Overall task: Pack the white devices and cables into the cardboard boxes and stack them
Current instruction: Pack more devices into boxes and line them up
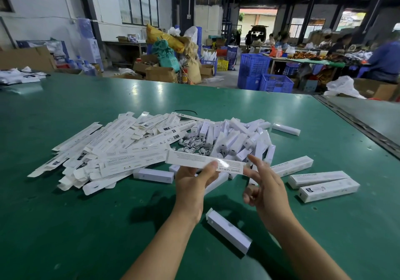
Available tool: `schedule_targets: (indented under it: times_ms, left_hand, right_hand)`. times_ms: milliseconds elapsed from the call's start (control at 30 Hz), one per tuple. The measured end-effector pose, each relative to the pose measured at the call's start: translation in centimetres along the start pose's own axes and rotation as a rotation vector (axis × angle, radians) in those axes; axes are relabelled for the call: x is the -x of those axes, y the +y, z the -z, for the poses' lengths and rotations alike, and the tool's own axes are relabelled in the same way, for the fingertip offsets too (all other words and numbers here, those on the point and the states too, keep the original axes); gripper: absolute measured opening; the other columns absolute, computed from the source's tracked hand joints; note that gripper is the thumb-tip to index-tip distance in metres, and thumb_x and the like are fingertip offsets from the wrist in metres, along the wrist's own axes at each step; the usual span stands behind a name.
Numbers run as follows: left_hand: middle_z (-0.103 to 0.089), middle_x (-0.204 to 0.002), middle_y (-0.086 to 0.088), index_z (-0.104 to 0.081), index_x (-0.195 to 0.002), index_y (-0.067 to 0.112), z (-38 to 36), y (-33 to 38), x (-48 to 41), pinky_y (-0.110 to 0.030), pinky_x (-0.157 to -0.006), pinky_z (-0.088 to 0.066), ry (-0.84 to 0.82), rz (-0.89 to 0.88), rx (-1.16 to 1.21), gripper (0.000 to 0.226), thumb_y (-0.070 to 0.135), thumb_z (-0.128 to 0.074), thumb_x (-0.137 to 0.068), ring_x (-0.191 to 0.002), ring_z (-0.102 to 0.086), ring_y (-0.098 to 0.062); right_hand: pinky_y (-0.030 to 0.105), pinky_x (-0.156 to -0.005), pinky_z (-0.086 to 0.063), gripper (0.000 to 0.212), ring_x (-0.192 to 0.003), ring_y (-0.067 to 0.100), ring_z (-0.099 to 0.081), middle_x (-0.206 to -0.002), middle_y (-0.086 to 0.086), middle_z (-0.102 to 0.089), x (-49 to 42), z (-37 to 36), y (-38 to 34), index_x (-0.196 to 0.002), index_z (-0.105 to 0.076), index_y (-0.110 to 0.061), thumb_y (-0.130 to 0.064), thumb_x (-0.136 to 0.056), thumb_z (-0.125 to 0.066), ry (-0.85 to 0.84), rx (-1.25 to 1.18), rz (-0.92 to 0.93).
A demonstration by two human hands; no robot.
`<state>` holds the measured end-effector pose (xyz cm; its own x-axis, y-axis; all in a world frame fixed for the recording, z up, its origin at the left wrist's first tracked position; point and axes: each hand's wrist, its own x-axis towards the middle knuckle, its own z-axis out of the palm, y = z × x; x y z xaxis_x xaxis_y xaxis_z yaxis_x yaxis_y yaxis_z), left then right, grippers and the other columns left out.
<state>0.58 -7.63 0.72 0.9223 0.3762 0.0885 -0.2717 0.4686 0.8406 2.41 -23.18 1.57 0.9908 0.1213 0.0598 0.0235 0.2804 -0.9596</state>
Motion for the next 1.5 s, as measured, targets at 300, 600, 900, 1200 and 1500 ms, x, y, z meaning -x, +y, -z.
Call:
schedule_targets:
  times_ms: [300, 600, 900, 1200, 1500]
  left_hand:
    - [-0.076, -0.099, -0.017, -0.076, -0.084, 0.019, 0.2, -0.2, 0.1, -0.03, -0.076, -0.06, -0.121, 0.085, -0.032, 0.013, 0.018, -0.083, -0.074, -0.095, -0.074, -0.034]
    - [-0.077, -0.099, -0.009, -0.054, -0.125, 0.004, 1.3, 2.0, -2.3, -0.023, -0.057, -0.056, 0.222, -0.006, 0.1, 0.034, 0.017, -0.064, -0.095, -0.073, -0.075, -0.021]
    - [-0.063, -0.088, -0.009, -0.049, -0.125, 0.01, 6.5, 4.3, -4.7, -0.025, -0.056, -0.054, 0.219, -0.014, 0.151, 0.032, 0.027, -0.056, -0.099, -0.071, -0.061, -0.019]
    - [-0.068, -0.072, -0.004, -0.06, -0.117, 0.008, 7.3, 2.9, -5.0, -0.032, -0.053, -0.044, 0.237, 0.043, 0.119, 0.048, 0.047, -0.059, -0.089, -0.058, -0.06, -0.013]
    - [-0.066, -0.09, -0.008, -0.054, -0.132, 0.004, 7.3, 2.8, -4.9, -0.026, -0.052, -0.047, 0.272, 0.077, 0.149, 0.058, 0.047, -0.057, -0.094, -0.066, -0.061, -0.013]
  right_hand:
    - [0.019, -0.038, -0.04, 0.068, -0.035, 0.016, -0.048, -0.108, 0.016, -0.07, -0.2, 0.8, -0.2, -0.131, -0.055, -0.041, -0.077, -0.073, -0.06, -0.337, -0.071, 0.022]
    - [0.02, -0.044, -0.04, 0.017, -0.046, 0.007, -0.05, -0.074, -0.003, -0.072, -3.3, -1.0, 0.2, -0.095, -0.067, -0.02, -0.03, -0.099, -0.054, 0.296, 0.316, 0.261]
    - [0.035, -0.078, -0.059, 0.017, -0.079, 0.015, -0.067, -0.093, 0.001, -0.074, -11.5, -8.0, 0.1, -0.098, -0.075, -0.014, -0.013, -0.095, -0.058, -0.227, 1.262, 0.323]
    - [0.041, -0.088, -0.053, 0.027, -0.107, 0.032, -0.06, -0.119, 0.011, -0.061, -15.8, -11.5, 3.7, -0.112, -0.06, -0.016, -0.006, -0.086, -0.061, -0.495, 1.718, 0.192]
    - [0.04, -0.079, -0.054, 0.018, -0.081, 0.03, -0.063, -0.089, 0.013, -0.069, -14.4, -12.5, 3.0, -0.084, -0.068, -0.011, -0.006, -0.091, -0.053, -0.284, 1.362, 0.262]
